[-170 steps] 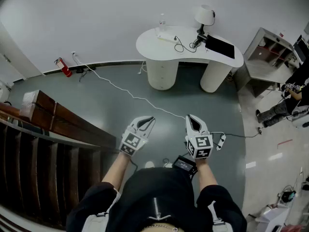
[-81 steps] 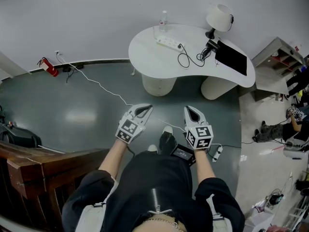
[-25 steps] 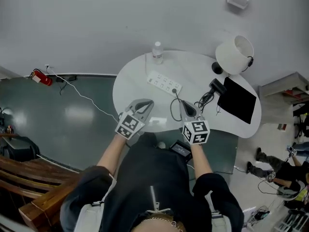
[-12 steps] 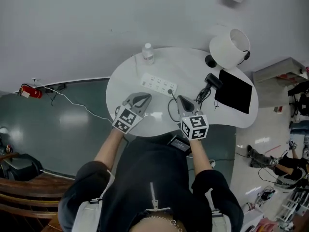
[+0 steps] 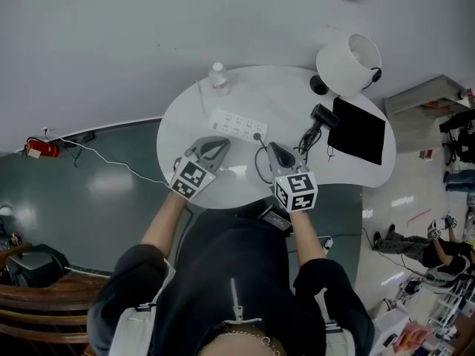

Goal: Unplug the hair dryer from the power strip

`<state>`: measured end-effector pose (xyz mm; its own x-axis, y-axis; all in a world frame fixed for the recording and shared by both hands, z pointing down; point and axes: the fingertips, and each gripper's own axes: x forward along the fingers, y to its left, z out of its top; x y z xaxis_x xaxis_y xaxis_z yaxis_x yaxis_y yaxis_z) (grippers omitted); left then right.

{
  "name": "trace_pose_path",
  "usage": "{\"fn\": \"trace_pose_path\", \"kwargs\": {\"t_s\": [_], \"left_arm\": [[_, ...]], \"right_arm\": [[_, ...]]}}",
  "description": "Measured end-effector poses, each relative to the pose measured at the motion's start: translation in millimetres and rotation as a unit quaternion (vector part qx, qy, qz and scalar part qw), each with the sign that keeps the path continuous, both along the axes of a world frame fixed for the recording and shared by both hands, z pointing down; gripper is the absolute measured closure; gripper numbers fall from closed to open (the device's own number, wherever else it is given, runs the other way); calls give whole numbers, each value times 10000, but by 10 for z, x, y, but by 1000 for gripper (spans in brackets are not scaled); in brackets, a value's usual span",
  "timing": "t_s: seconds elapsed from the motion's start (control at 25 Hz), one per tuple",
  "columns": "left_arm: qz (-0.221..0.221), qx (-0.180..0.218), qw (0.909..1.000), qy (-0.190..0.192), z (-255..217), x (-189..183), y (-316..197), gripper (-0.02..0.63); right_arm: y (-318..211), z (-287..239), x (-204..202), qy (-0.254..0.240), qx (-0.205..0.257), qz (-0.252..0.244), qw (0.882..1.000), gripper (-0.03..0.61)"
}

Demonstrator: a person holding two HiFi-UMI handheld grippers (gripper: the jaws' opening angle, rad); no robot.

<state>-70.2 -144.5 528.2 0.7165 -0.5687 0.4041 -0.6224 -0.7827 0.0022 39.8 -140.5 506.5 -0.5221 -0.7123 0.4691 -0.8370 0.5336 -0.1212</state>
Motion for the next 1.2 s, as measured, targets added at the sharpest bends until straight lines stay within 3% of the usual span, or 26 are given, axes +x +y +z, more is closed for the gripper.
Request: {"fn": "trace_pose_path", "kwargs": {"t_s": [0.76, 1.2], "left_arm": [[425, 118, 9983, -390, 121, 157, -309, 593], [1172, 240, 9854, -1213, 309, 266, -481, 374]], "right_arm": [[-126, 110, -7, -6, -115, -145, 9998, 572], [-214, 214, 77, -49, -240, -132, 9996, 572]]}}
